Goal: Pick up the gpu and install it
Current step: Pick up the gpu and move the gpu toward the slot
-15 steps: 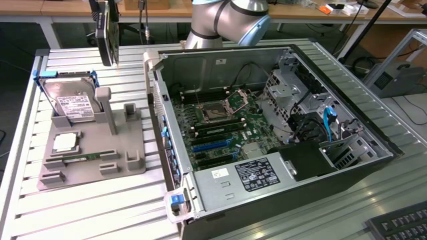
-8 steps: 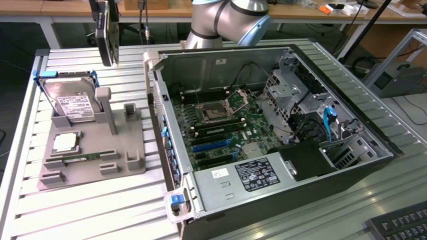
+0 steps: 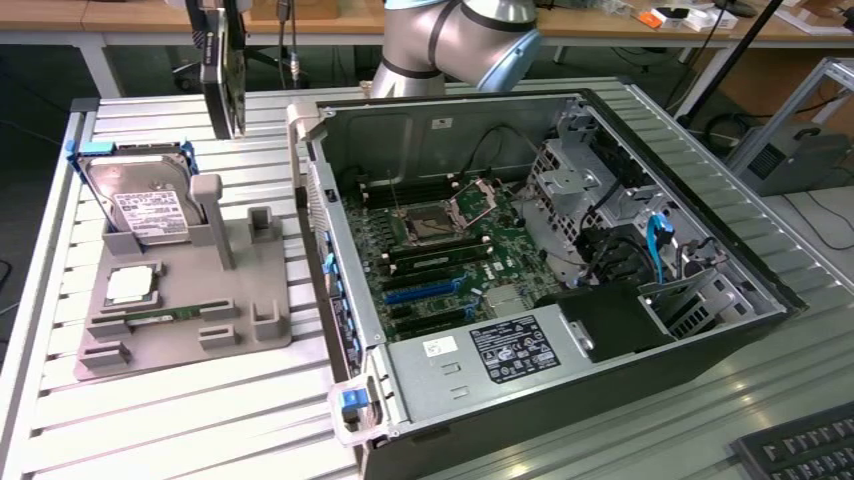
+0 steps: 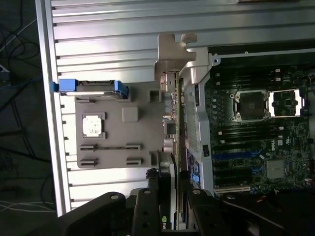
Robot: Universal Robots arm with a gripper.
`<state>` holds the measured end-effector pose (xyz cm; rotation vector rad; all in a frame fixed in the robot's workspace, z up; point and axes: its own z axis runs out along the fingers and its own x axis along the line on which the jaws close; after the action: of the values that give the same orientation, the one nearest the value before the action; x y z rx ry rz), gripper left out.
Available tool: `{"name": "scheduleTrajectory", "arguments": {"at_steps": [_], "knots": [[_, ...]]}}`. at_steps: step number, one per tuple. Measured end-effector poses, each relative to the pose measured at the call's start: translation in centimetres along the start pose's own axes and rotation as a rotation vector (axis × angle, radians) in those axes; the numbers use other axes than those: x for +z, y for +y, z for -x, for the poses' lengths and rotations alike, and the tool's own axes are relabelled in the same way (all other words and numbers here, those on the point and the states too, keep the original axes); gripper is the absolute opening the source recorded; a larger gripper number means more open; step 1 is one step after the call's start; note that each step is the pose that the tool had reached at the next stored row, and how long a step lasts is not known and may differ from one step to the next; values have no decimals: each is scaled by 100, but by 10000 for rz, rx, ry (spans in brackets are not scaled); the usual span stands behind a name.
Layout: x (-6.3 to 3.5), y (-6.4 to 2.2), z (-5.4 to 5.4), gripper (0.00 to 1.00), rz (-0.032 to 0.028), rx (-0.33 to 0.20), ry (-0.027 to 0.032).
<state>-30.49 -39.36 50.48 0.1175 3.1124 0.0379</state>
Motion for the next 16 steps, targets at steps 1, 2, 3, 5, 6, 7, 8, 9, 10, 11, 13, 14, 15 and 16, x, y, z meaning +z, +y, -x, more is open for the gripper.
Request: {"name": "scheduleTrajectory", "arguments": {"at_steps": [1, 2, 3, 5, 6, 7, 8, 9, 10, 11, 13, 14, 15, 16], "knots": [[2, -7, 6, 27, 0, 0, -1], [6, -15, 19, 27, 1, 0, -2], [7, -19, 25, 27, 2, 0, -2], [9, -28, 39, 27, 1, 0, -2], [10, -32, 47, 27, 2, 1, -2], [12, -38, 59, 27, 1, 0, -2], [13, -42, 71, 27, 1, 0, -1], [14, -44, 79, 27, 1, 0, -1], [15, -47, 90, 27, 1, 0, -1], [16, -50, 100, 27, 1, 0, -1], [17, -55, 124, 27, 1, 0, -1], [18, -56, 133, 27, 0, 0, -1], [19, -58, 141, 27, 1, 0, -1], [20, -59, 150, 27, 1, 0, -1]]}}
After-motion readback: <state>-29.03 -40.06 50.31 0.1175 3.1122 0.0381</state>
